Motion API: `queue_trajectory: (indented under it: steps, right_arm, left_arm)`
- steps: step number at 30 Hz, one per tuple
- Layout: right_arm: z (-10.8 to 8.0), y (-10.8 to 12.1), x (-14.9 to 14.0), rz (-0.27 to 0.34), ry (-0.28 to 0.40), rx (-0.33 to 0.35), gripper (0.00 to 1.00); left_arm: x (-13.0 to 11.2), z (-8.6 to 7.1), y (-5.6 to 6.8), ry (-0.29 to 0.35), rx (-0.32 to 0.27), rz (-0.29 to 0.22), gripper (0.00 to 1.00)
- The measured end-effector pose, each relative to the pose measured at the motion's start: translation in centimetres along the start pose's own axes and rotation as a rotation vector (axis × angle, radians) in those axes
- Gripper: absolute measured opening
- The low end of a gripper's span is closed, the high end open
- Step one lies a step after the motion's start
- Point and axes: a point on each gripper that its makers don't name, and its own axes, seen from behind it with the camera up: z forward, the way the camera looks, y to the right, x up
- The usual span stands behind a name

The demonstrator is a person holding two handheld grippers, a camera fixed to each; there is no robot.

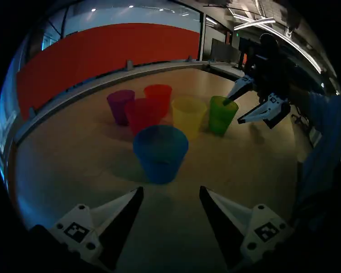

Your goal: Pour water

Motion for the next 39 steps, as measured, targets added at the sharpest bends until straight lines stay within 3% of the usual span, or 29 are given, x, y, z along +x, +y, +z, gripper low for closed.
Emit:
queue_trajectory:
  steps: [9, 18, 29, 39]
  right_arm:
    - [-3.6, 0.6, -1.0, 0.01, 0.025, -0.066, 1.0]
    - [-5.8, 2.2, -0.8, 0.063, 0.079, -0.157, 1.0]
    - [-8.6, 5.5, 2.9, 0.13, 0.254, -0.342, 1.0]
    - [-11.0, 7.7, 5.6, 0.158, 0.4, -0.529, 1.0]
  left_arm:
    - [0.1, -2.1, -0.5, 0.043, 0.057, -0.018, 0.91]
    - [0.4, -4.0, -1.6, 0.09, 0.142, -0.04, 0.91]
    - [3.0, -6.8, -4.1, 0.253, 0.306, -0.041, 0.91]
    - [5.8, -9.8, -6.4, 0.429, 0.451, -0.104, 0.91]
